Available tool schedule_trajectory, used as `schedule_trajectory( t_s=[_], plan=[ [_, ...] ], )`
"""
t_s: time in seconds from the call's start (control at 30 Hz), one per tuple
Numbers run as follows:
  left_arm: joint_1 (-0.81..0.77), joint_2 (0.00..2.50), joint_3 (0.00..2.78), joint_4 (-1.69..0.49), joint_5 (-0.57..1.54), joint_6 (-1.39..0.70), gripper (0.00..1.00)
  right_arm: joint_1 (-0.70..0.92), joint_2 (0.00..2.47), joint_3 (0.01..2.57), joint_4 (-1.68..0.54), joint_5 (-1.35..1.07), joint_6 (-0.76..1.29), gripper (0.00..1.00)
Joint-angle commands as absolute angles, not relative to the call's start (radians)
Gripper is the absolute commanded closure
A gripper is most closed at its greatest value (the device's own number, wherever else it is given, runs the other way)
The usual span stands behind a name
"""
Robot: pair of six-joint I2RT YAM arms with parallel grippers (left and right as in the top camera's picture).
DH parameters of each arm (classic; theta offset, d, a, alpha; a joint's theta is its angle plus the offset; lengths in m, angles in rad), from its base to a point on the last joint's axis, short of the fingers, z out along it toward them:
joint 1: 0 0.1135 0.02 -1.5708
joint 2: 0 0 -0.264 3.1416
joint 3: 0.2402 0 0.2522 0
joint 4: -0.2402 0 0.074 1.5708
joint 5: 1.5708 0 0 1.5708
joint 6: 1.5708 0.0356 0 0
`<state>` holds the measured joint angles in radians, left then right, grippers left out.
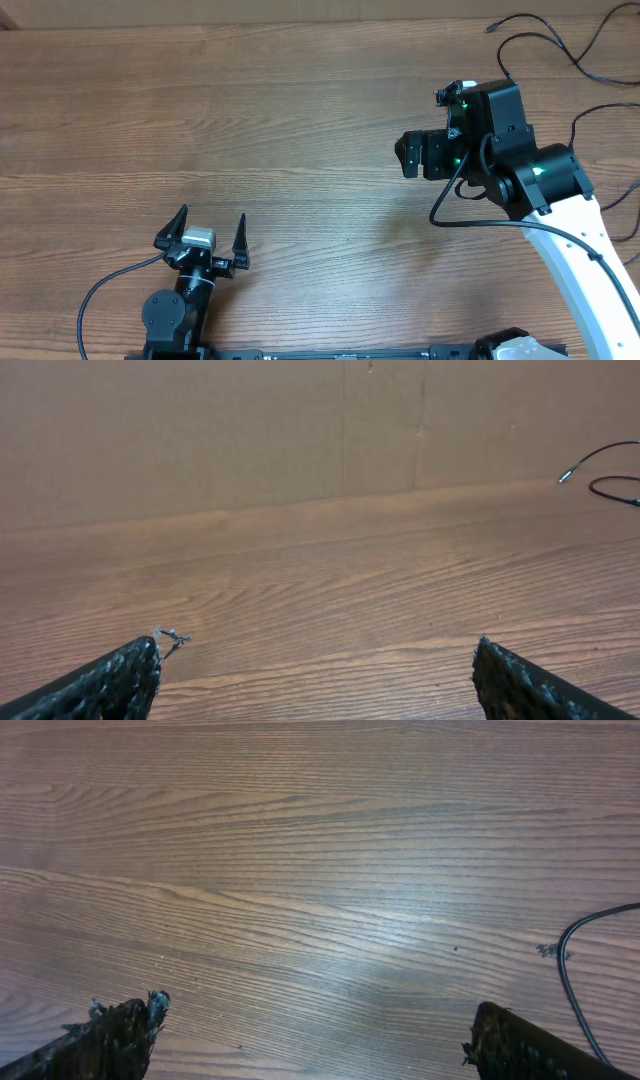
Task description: Untangle cables
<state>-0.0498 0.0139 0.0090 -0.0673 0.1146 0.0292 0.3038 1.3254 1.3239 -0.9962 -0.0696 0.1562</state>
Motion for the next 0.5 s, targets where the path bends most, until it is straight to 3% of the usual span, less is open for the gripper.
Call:
schedule_trajectory(
  t_s=[0.0,0.47],
  plan=[
    [-0.043,0.004,0.005,-0.071,0.097,0.030,0.00,0.308,1.327,1.335,-0.994,-0.057,0.152,0.00],
    [-0.043,0.004,0.005,-0.071,0.097,0.030,0.01,0.307,1.281,1.334,-1.013,-0.045,0.151,0.00]
  ],
)
